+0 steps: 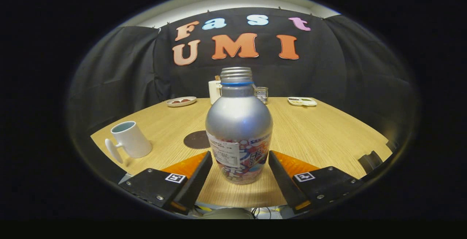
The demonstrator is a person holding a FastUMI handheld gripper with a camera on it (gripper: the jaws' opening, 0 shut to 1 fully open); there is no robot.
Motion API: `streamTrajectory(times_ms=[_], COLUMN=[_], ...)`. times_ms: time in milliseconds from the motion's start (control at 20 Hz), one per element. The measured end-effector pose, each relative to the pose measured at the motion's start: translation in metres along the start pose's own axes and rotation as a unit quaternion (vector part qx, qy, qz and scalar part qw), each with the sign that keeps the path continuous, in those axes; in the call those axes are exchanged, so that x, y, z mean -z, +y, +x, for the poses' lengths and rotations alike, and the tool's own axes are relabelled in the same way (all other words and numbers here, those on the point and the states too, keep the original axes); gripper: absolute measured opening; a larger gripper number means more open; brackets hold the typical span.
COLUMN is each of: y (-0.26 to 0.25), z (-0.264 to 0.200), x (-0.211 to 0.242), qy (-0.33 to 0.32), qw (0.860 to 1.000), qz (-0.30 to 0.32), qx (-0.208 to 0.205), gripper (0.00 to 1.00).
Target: Take the bottle from table, then pour the juice into the cup, finally place the bottle on the coaster
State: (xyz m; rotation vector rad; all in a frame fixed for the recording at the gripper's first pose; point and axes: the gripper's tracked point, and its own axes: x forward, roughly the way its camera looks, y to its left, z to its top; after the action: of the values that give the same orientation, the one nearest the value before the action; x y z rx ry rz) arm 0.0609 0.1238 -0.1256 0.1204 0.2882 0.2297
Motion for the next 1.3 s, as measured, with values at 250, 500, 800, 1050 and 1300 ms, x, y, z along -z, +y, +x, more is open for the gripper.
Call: streamTrajectory(times_ms=[250, 500, 800, 1050, 1300], y=[-0.002, 0.002, 0.017, 0.031, 0.050], z=[0.006, 0.000, -0.009, -0.013, -0.018], x=[0.000, -0.012, -0.033, -0.052, -0.065], qy=[0.006, -0.002, -0.020, -0.032, -0.041], qw=[1.000, 1.000, 0.997, 0.989, 0.973], qz=[0.005, -0.009, -0.066, -0.138, -0.217], qx=[0.007, 0.013, 0.024, 0.044, 0.068], gripper=[0.79, 0.77, 0.77, 0.77, 0.77])
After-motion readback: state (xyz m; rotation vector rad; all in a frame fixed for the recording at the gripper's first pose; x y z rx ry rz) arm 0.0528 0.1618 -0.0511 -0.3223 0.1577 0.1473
